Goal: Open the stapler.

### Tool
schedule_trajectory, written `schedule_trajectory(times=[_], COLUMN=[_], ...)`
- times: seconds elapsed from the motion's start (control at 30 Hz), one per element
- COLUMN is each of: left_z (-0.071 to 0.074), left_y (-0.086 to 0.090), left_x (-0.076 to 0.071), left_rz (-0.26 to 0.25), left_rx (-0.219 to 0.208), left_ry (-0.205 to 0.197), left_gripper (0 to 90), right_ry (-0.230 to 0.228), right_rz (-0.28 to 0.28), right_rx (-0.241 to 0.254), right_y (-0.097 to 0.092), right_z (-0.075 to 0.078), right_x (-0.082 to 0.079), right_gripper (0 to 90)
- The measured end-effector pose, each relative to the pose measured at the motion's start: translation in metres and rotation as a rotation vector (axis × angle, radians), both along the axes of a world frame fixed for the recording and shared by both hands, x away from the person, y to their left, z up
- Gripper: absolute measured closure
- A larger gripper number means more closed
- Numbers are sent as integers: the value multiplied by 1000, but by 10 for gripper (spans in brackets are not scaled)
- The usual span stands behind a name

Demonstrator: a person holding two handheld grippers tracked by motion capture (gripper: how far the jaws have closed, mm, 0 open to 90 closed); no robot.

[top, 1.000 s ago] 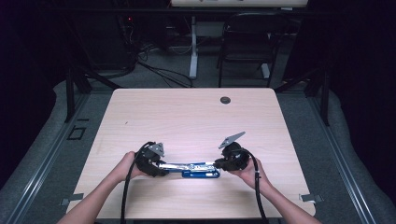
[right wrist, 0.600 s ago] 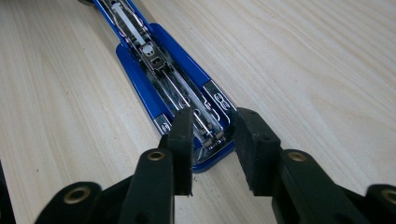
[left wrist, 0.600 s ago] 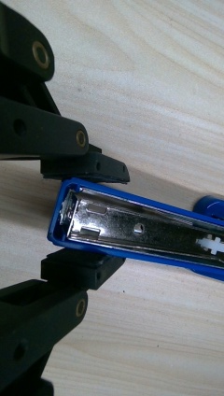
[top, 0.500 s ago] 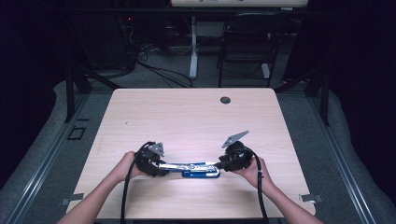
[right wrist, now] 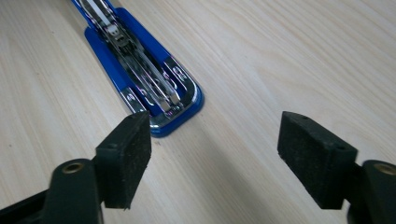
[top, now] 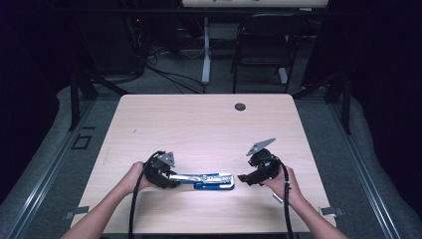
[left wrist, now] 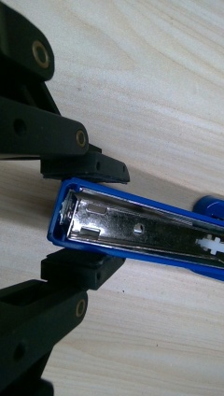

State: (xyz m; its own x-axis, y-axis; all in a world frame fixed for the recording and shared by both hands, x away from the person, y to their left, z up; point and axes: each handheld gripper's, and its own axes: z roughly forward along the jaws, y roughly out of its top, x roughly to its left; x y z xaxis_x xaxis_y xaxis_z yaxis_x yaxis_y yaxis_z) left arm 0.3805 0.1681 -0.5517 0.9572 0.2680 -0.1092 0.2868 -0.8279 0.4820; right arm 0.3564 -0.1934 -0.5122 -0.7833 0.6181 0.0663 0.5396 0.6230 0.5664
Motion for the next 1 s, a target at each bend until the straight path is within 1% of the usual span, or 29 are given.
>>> schedule_trajectory(times=[0.13, 0.2, 0.23, 0.3, 0.37, 0.4, 0.47, 0.5, 0.53, 0.57, 0.6, 0.63, 0.7, 0.77, 0.83, 0.97, 1.0], left_z=[0, 0, 0, 0, -1, -1, -1, -1, -1, -1, -1, -1, -1, -1, -1, -1, -1], left_y=[0, 0, 0, 0, 0, 0, 0, 0, 0, 0, 0, 0, 0, 0, 0, -1, -1], left_x=[0, 0, 0, 0, 0, 0, 0, 0, 0, 0, 0, 0, 0, 0, 0, -1, -1], left_rz=[1, 0, 1, 0, 0, 0, 0, -1, -1, -2, -2, -2, -3, -4, -3, -2, -2], left_rx=[3, 4, 3, 0, -3, -3, -3, -3, -3, 1, 0, -2, -1, -3, -1, 1, 1], left_ry=[-2, -1, -1, 3, 5, 6, 6, 5, 5, 3, 2, 2, 0, -1, -1, -4, -5], left_gripper=[610, 609, 609, 610, 609, 609, 609, 609, 609, 609, 609, 609, 609, 609, 609, 609, 609], right_ry=[-7, 8, 26, 33, 22, 16, 1, -3, -2, 0, 53, -2, 2, -8, -12, 13, 9], right_rz=[-17, -5, -1, -7, -27, -35, -53, -58, -72, -72, -69, -87, -100, -113, -130, -151, -159], right_rx=[-8, -7, -15, -41, -72, -70, -86, -92, -98, -110, -205, -112, -107, -98, -111, -115, -108], right_y=[-9, -13, -15, -17, -20, -22, -27, -29, -32, -34, -38, -40, -45, -51, -55, -60, -61], right_z=[2, 1, 1, 1, 3, 4, 8, 10, 12, 12, 21, 14, 17, 18, 18, 20, 19], right_x=[0, 2, 4, 4, 3, 2, 0, -1, -3, -3, -5, -6, -8, -11, -14, -21, -22], right_gripper=[256, 211, 188, 144, 118, 102, 75, 47, 1, 1, 0, 0, 0, 0, 0, 2, 2])
